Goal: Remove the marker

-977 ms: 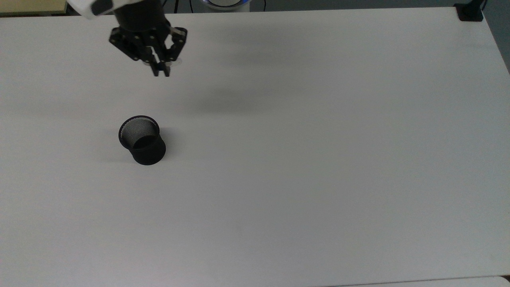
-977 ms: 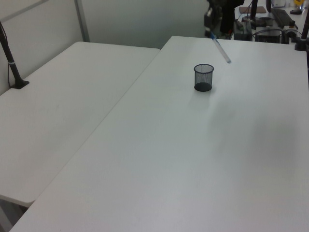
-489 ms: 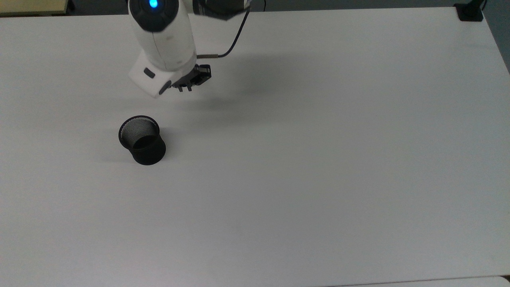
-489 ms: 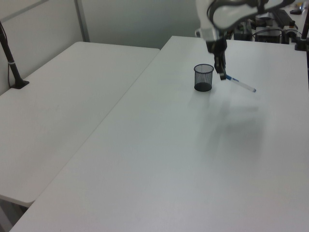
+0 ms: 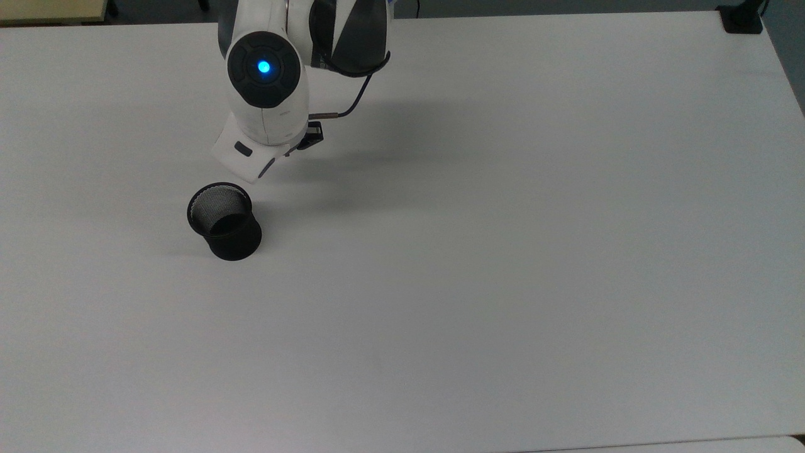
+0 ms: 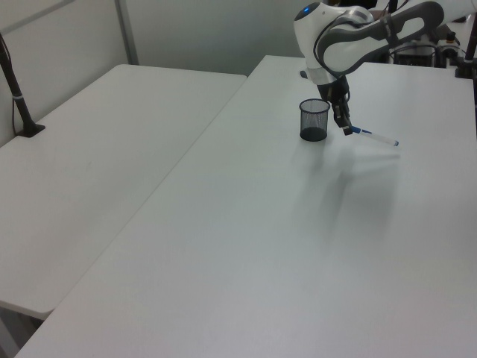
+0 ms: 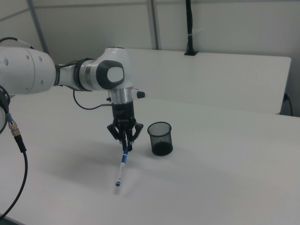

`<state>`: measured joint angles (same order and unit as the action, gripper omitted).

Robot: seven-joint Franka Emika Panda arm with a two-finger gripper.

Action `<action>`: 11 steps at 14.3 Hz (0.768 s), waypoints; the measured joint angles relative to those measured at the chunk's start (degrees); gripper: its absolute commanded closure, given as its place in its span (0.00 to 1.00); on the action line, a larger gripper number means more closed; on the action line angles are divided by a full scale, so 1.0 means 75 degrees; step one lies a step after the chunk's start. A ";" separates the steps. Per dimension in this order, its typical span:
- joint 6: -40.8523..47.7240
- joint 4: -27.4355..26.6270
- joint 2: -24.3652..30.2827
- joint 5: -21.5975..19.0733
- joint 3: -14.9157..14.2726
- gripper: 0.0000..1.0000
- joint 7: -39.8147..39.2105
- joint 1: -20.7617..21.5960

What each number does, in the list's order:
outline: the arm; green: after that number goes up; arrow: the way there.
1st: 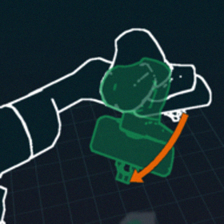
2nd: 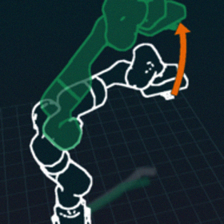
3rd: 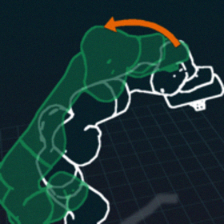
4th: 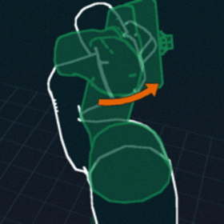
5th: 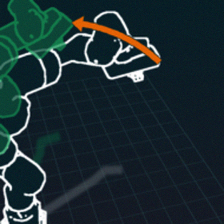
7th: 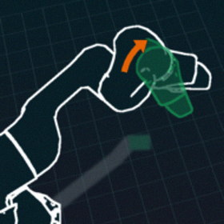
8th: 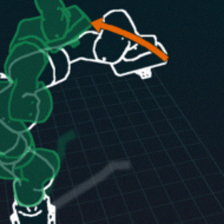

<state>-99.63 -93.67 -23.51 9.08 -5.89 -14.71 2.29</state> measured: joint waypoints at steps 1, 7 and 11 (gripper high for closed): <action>-0.0126 -0.0005 -0.0038 0.0007 0.0000 0.70 0.0000 -0.0003; -0.0714 -0.0013 -0.0362 0.0009 0.0000 0.41 0.0086 -0.0017; -0.0736 0.0135 -0.0158 0.0004 0.0004 0.00 0.0394 0.0003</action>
<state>-105.15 -92.66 -24.69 9.10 -5.86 -11.75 2.31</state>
